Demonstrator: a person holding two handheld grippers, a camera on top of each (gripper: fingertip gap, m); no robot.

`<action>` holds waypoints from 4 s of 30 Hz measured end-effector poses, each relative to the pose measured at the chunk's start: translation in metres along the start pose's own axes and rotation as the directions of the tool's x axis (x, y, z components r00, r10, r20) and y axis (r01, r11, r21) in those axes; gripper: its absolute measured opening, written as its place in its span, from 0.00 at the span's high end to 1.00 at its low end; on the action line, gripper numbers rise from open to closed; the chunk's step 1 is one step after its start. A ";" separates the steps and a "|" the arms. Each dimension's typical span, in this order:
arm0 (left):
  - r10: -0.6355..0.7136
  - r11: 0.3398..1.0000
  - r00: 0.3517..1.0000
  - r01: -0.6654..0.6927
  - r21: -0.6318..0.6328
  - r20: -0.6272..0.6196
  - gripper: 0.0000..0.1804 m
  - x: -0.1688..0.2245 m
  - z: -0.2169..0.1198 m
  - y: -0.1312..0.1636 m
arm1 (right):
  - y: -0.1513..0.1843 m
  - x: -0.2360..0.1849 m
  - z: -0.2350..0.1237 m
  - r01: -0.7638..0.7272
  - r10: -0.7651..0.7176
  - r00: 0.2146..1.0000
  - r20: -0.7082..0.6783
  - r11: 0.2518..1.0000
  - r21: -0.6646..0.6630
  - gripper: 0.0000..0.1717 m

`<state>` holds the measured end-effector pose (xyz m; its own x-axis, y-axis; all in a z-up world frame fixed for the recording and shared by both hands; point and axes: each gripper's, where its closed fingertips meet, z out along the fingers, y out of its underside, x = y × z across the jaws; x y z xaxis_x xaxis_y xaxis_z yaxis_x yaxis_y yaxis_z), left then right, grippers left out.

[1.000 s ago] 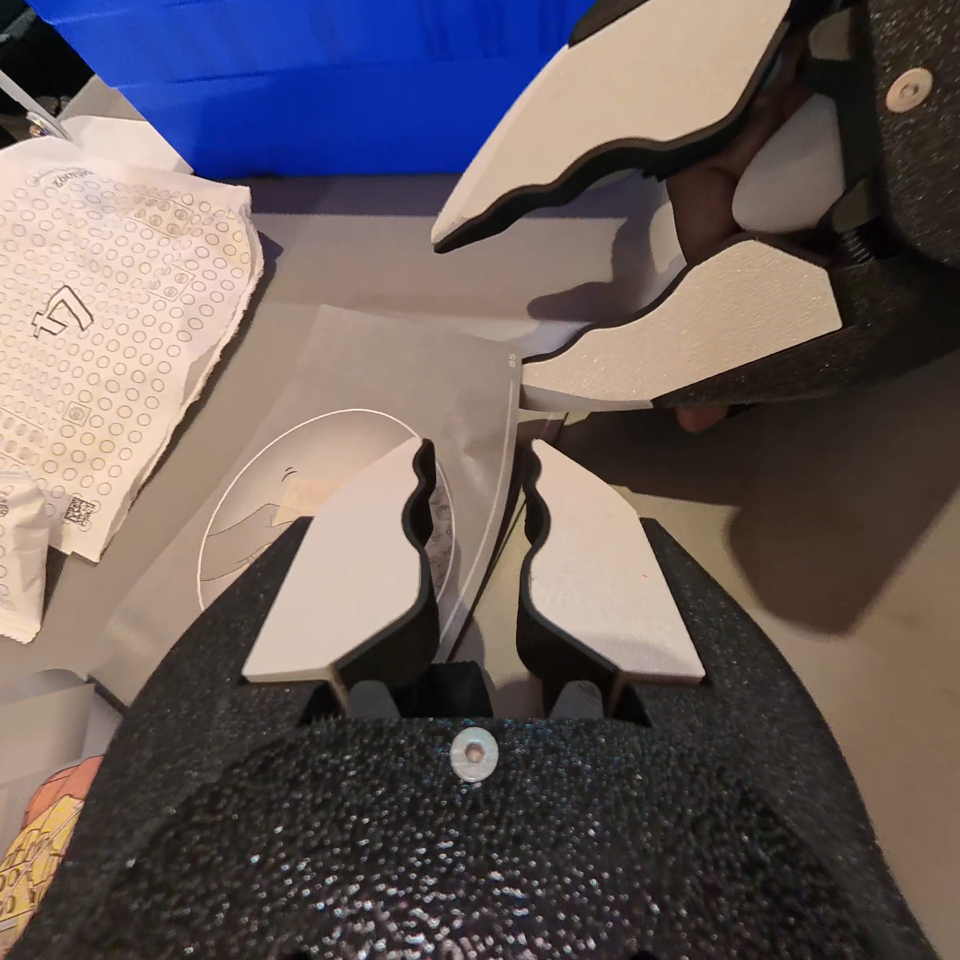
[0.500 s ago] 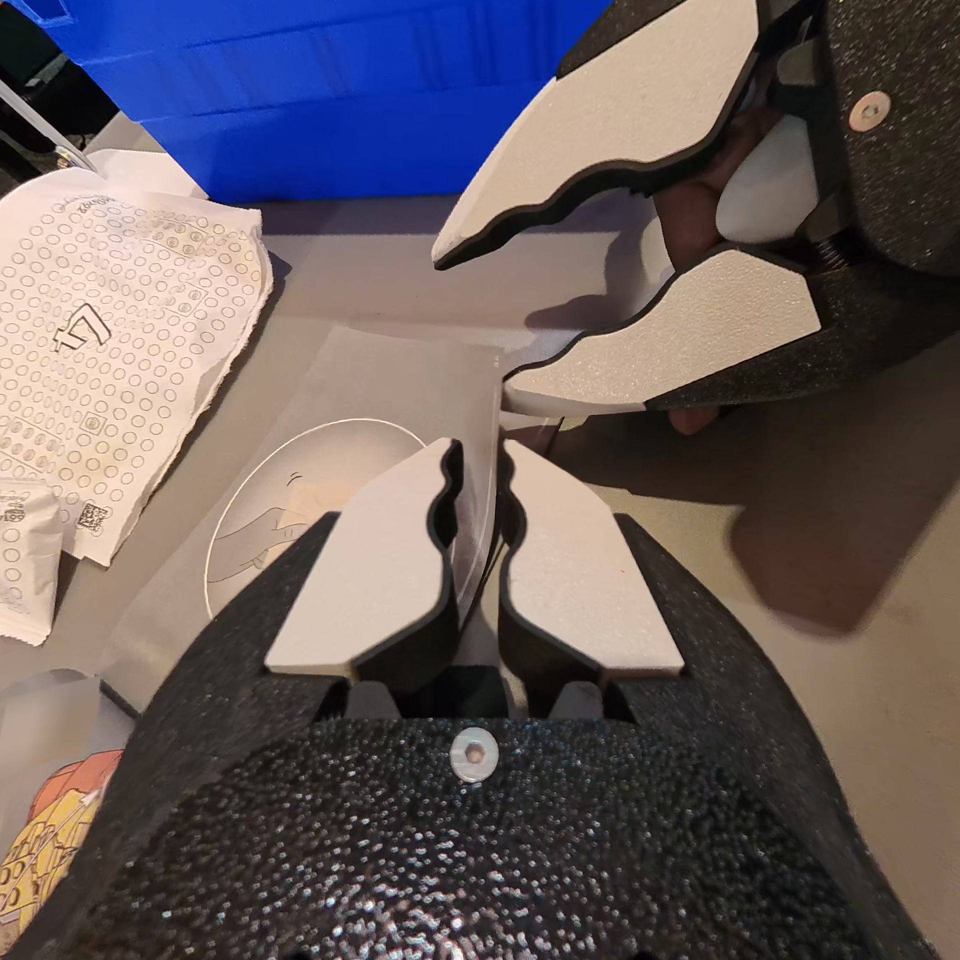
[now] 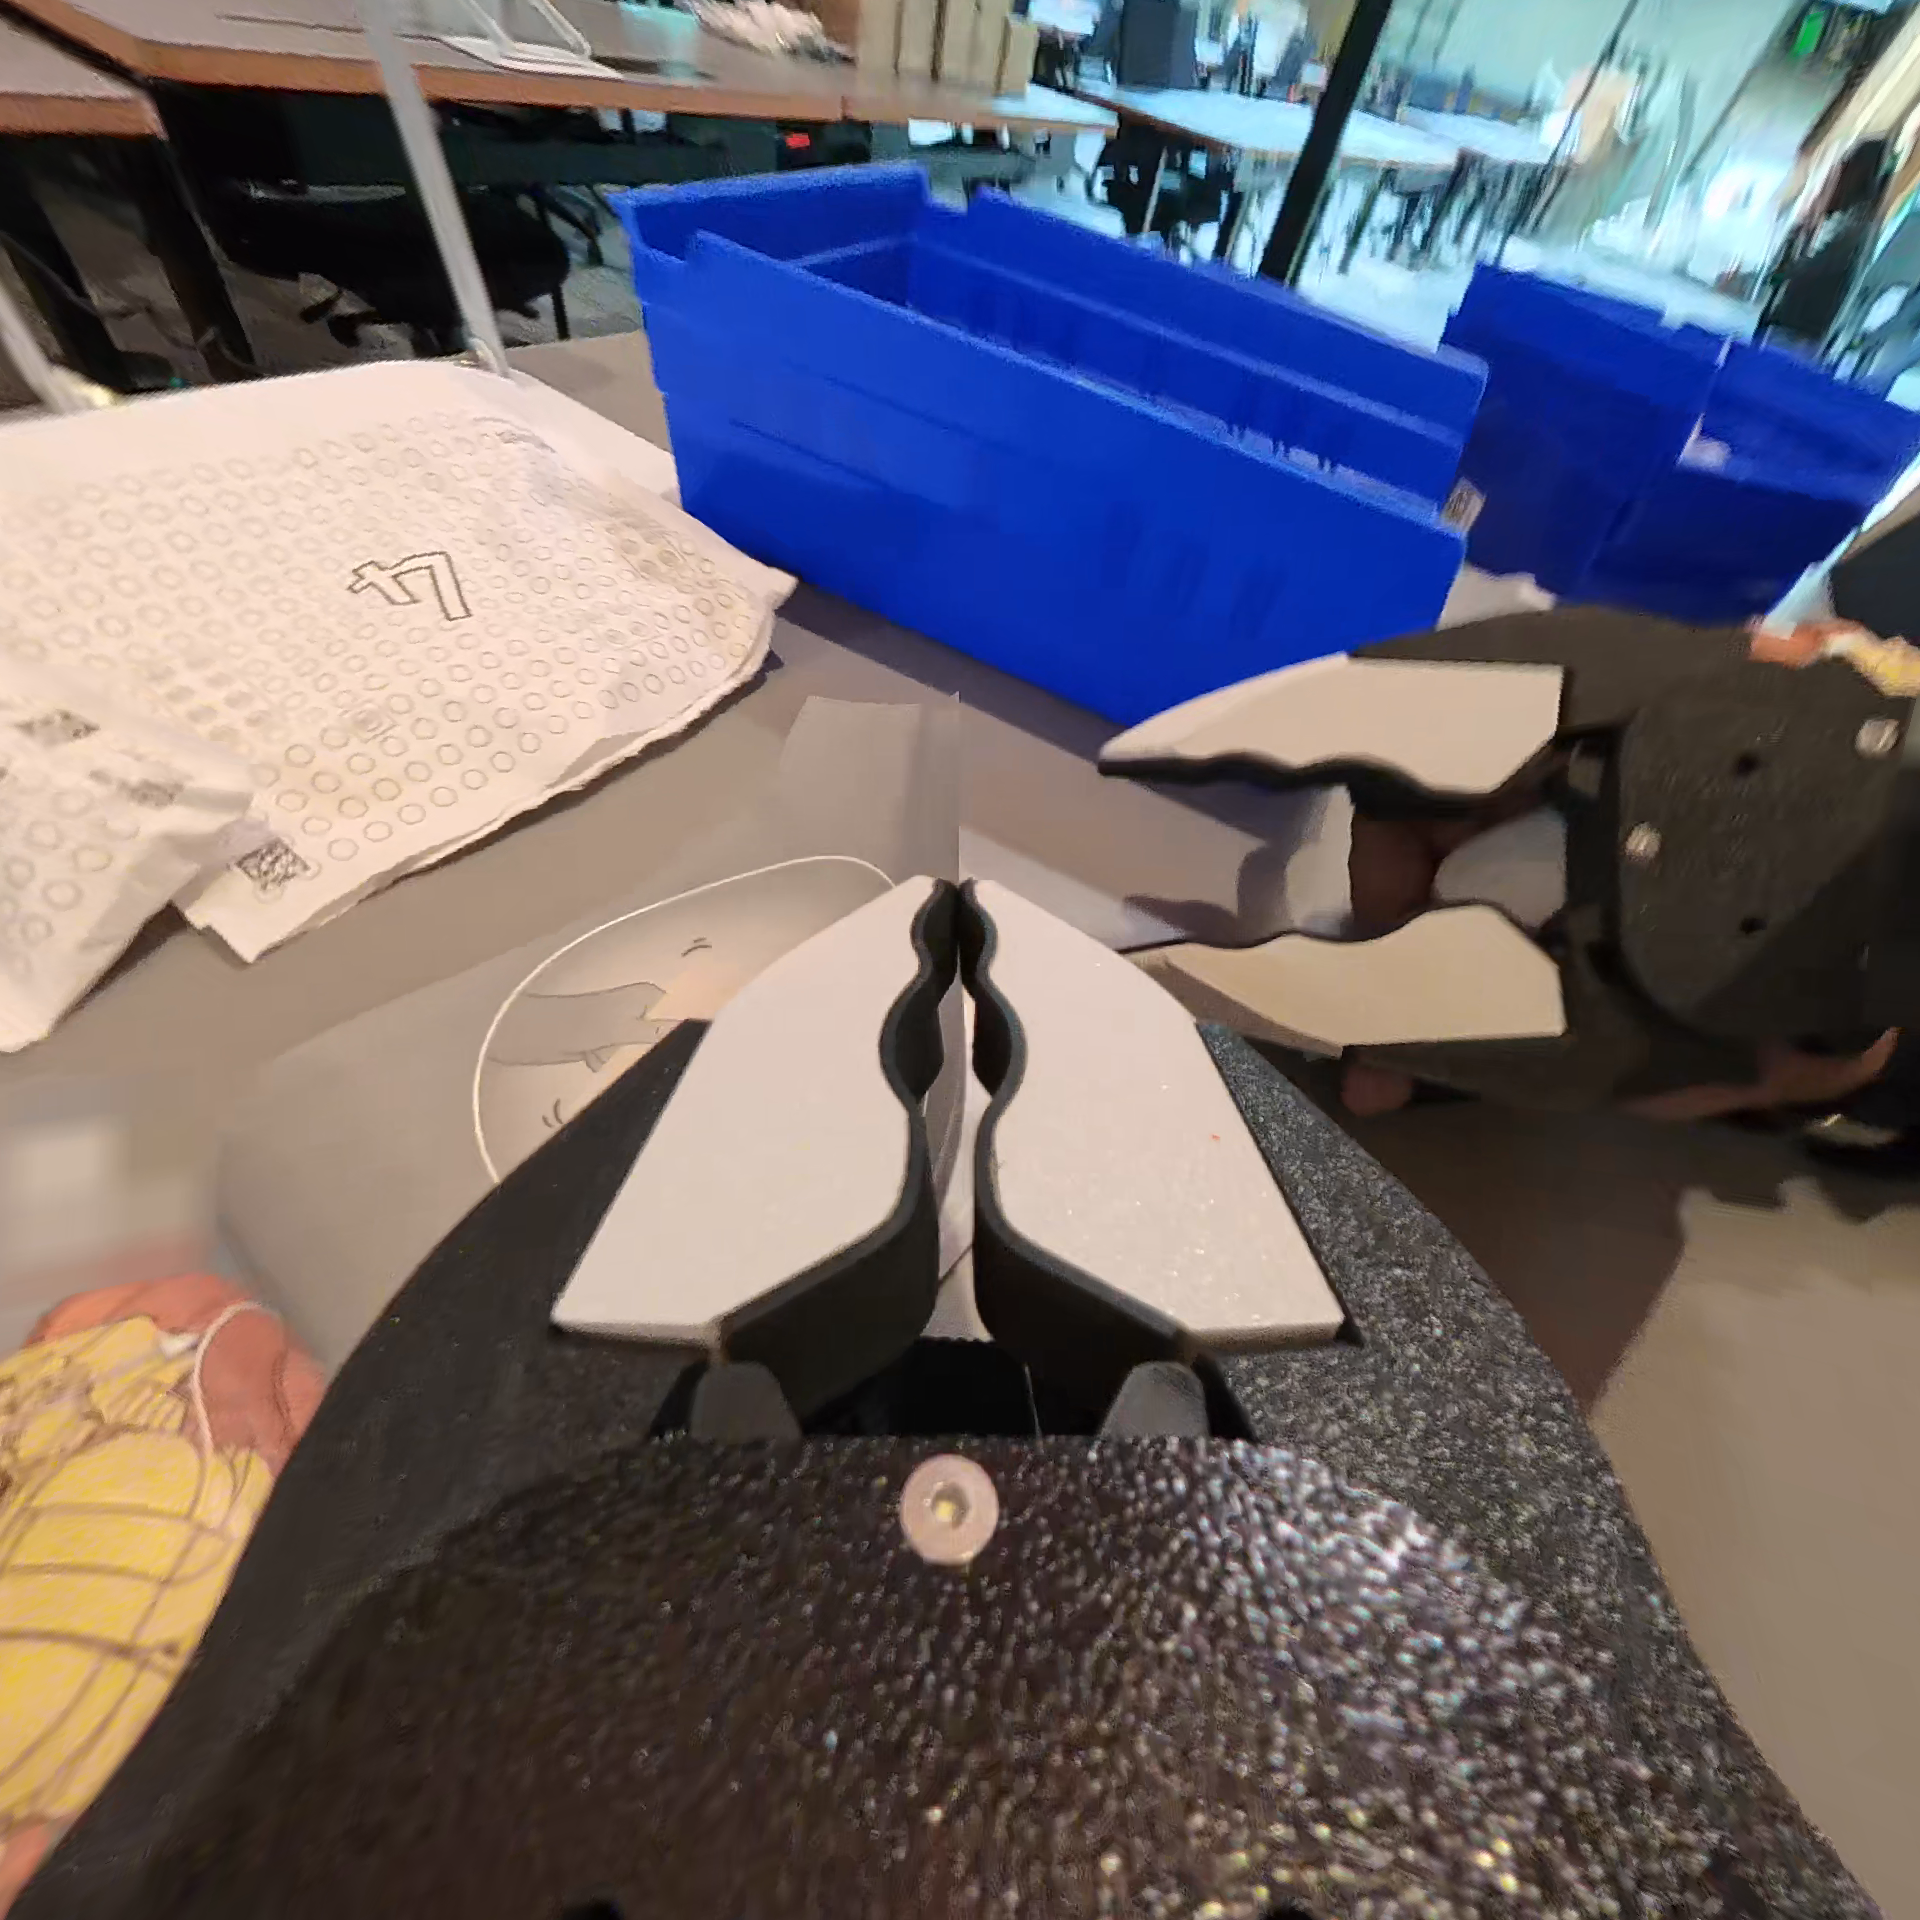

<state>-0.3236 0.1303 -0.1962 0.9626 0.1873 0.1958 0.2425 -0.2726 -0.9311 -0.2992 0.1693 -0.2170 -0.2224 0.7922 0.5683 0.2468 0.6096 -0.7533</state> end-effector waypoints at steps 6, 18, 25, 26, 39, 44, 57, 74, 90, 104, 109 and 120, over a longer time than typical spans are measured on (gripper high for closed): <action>-0.164 0.983 0.986 0.163 0.089 0.010 1.00 -0.013 -0.014 -0.007 | -0.002 0.000 -0.001 -0.002 0.002 1.000 -0.001 1.000 0.014 0.75; -0.100 0.958 0.981 0.050 0.282 0.165 1.00 -0.036 -0.057 -0.049 | -0.028 -0.004 0.007 0.013 -0.011 1.000 -0.022 0.996 0.084 0.76; -0.131 0.935 0.917 -0.013 0.354 0.377 1.00 -0.073 -0.109 -0.055 | -0.069 -0.016 0.047 0.027 -0.027 0.999 0.025 0.999 0.020 0.77; -0.138 0.935 0.901 -0.017 0.353 0.411 1.00 -0.080 -0.118 -0.053 | -0.076 -0.015 0.054 0.022 -0.022 0.999 0.023 1.000 0.017 0.77; -0.059 0.998 0.806 0.044 0.040 0.589 0.74 -0.101 -0.225 0.015 | -0.113 -0.075 0.132 0.132 -0.081 0.938 0.337 0.983 -0.129 0.78; 0.450 0.864 0.637 -0.132 -0.486 0.626 0.74 -0.103 -0.254 0.044 | -0.119 -0.081 0.140 0.195 -0.133 0.920 0.368 0.971 -0.137 0.79; 0.403 0.771 0.717 0.069 -0.633 0.569 0.98 -0.143 -0.226 0.099 | -0.115 -0.074 0.144 0.162 -0.089 0.902 0.422 0.977 -0.139 0.78; 0.280 0.817 0.688 0.194 -0.542 0.669 0.99 -0.116 -0.287 0.113 | -0.116 -0.076 0.144 0.173 -0.109 0.903 0.417 0.978 -0.118 0.79; 0.365 0.732 0.656 0.237 -0.639 0.661 0.99 -0.093 -0.275 0.141 | -0.117 -0.079 0.142 0.187 -0.130 0.908 0.399 0.977 -0.106 0.80; 0.228 0.888 0.750 0.101 -0.448 0.621 0.83 -0.070 -0.262 0.112 | -0.125 -0.067 0.133 0.083 -0.050 0.914 0.403 0.995 -0.063 0.75; 0.274 0.960 0.795 -0.197 -0.197 0.541 0.84 -0.047 -0.236 0.037 | -0.134 -0.050 0.108 -0.040 0.043 0.929 0.366 0.999 -0.015 0.75; 0.410 0.896 0.880 -0.438 0.071 0.240 1.00 0.003 -0.097 -0.004 | -0.093 -0.033 0.002 -0.344 0.301 0.929 0.216 0.917 0.200 1.00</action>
<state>-0.3094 0.0400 -0.1620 0.9173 0.2793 -0.2836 -0.2125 -0.2590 -0.9422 -0.3168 0.0866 -0.1665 -0.3359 0.9135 0.2298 0.1138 0.2815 -0.9528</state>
